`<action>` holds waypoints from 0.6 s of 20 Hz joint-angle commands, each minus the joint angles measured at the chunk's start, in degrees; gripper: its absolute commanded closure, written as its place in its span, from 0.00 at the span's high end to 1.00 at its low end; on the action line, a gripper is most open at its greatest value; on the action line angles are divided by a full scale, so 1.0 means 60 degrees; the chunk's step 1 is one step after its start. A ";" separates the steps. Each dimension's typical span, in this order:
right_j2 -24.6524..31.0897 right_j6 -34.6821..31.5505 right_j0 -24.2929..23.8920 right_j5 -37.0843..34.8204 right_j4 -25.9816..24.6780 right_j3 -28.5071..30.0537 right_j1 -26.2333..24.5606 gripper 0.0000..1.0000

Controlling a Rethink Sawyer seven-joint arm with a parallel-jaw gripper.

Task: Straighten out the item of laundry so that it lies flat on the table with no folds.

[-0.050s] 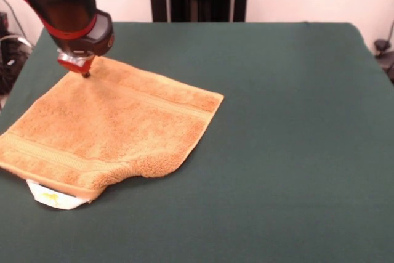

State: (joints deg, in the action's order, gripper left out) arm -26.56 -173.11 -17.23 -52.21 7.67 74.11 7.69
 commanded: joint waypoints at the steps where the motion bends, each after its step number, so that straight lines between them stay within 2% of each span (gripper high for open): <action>1: 0.2177 -0.0296 0.0318 0.3562 0.0189 -0.1043 -0.2380 1.00; 9: 0.1902 -0.0718 0.0713 0.3821 0.0205 -0.1485 -0.1702 1.00; 12: 0.2068 -0.0249 0.0604 0.3640 0.0046 -0.1557 -0.1106 1.00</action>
State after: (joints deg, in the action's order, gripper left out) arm -26.63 -173.11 -16.32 -51.90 5.22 73.34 7.67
